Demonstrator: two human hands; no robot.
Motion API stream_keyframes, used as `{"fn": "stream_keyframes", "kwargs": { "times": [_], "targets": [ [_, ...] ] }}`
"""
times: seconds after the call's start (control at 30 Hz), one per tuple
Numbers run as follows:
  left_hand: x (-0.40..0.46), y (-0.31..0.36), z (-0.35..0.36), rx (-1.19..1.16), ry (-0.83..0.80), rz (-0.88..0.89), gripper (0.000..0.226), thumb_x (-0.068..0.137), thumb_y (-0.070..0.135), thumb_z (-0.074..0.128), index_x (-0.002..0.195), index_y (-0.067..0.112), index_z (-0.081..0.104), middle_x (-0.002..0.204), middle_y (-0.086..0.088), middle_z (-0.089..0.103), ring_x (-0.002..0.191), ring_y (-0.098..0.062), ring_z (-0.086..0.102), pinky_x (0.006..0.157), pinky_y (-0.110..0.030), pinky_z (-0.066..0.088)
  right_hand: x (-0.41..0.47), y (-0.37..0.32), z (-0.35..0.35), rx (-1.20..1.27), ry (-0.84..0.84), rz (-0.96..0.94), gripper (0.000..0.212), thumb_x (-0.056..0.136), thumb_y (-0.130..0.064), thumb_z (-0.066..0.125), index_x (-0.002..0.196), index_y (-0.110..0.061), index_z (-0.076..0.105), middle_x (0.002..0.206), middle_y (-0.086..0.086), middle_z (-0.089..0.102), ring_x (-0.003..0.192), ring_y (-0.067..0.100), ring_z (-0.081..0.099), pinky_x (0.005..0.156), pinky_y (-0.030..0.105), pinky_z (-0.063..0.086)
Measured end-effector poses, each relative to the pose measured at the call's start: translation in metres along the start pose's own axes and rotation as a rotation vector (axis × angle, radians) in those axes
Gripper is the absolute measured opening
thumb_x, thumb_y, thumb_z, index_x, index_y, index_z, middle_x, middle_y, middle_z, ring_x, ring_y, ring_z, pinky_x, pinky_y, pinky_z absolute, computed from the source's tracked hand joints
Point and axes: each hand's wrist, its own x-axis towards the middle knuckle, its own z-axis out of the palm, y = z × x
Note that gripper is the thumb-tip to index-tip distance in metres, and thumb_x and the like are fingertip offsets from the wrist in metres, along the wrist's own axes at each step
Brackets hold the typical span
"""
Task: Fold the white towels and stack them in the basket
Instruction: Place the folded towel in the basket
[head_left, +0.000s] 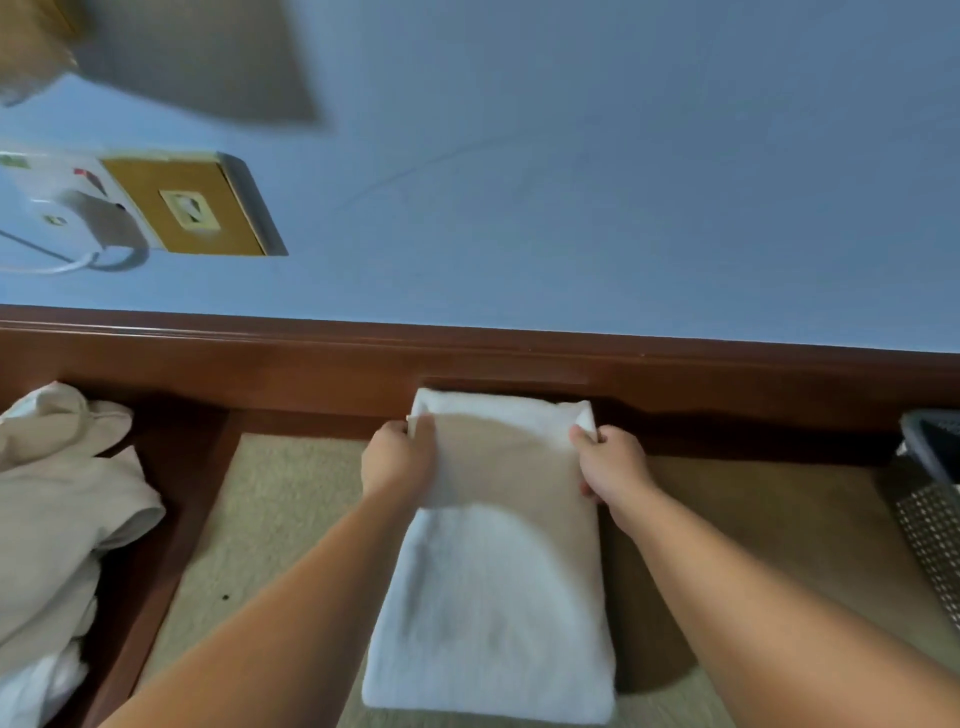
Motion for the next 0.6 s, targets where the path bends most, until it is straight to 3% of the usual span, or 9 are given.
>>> {"fn": "stream_keyframes", "kwargs": {
  "times": [0.13,0.2,0.27,0.3,0.37,0.43,0.5,0.53,0.6],
  "targets": [
    [0.015,-0.016,0.019,0.061,-0.038,-0.088,0.044,0.102,0.054,0.046,0.109,0.018,0.070,0.103,-0.006,0.072,0.105,-0.034,0.066,0.088,-0.037,0.052,0.024,0.014,0.030,0.071,0.031,0.090,0.038,0.100,-0.043,0.054,0.087,-0.008,0.061,0.076,0.016,0.067,0.060,0.030,0.061,0.058,0.039,0.050],
    [0.017,-0.015,0.020,0.066,-0.019,-0.098,0.044,0.102,0.055,0.046,0.112,0.018,0.068,0.108,-0.007,0.069,0.110,-0.035,0.063,0.089,-0.037,0.049,0.030,0.013,0.038,0.059,0.078,0.118,0.034,0.096,-0.046,0.056,0.096,-0.012,0.061,0.095,0.016,0.070,0.077,0.034,0.066,0.072,0.042,0.056],
    [0.010,-0.010,0.022,0.160,0.103,-0.068,0.043,0.102,0.054,0.046,0.121,0.018,0.060,0.121,-0.013,0.060,0.117,-0.036,0.055,0.091,-0.042,0.046,0.023,0.009,0.040,0.016,0.226,0.123,0.029,0.097,-0.040,0.060,0.113,-0.016,0.056,0.122,0.016,0.062,0.098,0.038,0.065,0.088,0.045,0.056],
    [0.000,-0.007,0.023,0.228,0.226,0.033,0.043,0.102,0.051,0.049,0.127,0.017,0.058,0.127,-0.015,0.054,0.118,-0.036,0.051,0.092,-0.045,0.045,0.010,0.007,0.039,0.023,0.334,0.068,0.028,0.099,-0.031,0.061,0.121,-0.016,0.054,0.132,0.017,0.052,0.103,0.039,0.062,0.091,0.044,0.054],
    [-0.025,-0.003,0.032,0.335,0.376,0.467,0.044,0.102,0.043,0.054,0.139,0.020,0.058,0.137,-0.016,0.053,0.123,-0.037,0.049,0.094,-0.049,0.047,-0.023,0.006,0.044,0.026,0.508,-0.281,0.033,0.099,-0.013,0.060,0.132,-0.013,0.053,0.141,0.016,0.043,0.116,0.038,0.057,0.099,0.041,0.049],
    [-0.040,-0.008,0.046,0.503,0.172,0.839,0.049,0.105,0.040,0.048,0.152,0.027,0.049,0.161,-0.014,0.041,0.146,-0.035,0.039,0.112,-0.049,0.040,-0.047,0.011,0.059,-0.168,0.300,-0.673,0.045,0.102,-0.010,0.053,0.147,-0.017,0.050,0.158,0.009,0.038,0.145,0.027,0.039,0.119,0.033,0.032],
    [-0.037,-0.022,0.057,0.662,-0.128,0.792,0.058,0.109,0.046,0.030,0.164,0.038,0.018,0.175,-0.005,0.000,0.161,-0.027,0.000,0.129,-0.046,0.008,-0.042,0.028,0.073,-0.497,-0.021,-0.729,0.055,0.110,-0.029,0.034,0.164,-0.032,0.024,0.174,-0.006,0.007,0.161,0.016,0.001,0.129,0.033,0.005],
    [-0.034,-0.029,0.060,0.667,-0.200,0.712,0.059,0.108,0.049,0.022,0.164,0.043,0.005,0.174,0.000,-0.013,0.160,-0.023,-0.013,0.129,-0.043,-0.006,-0.034,0.036,0.075,-0.607,-0.079,-0.705,0.058,0.109,-0.042,0.021,0.166,-0.036,0.011,0.172,-0.011,-0.007,0.160,0.014,-0.011,0.130,0.035,-0.002],
    [-0.027,-0.037,0.066,0.627,-0.162,0.674,0.061,0.103,0.055,0.013,0.162,0.049,-0.002,0.173,0.004,-0.014,0.159,-0.019,-0.017,0.127,-0.041,-0.012,-0.017,0.048,0.074,-0.685,-0.047,-0.699,0.066,0.103,-0.056,0.006,0.166,-0.036,0.003,0.171,-0.013,-0.012,0.159,0.013,-0.015,0.129,0.036,-0.006]
  ]
}}
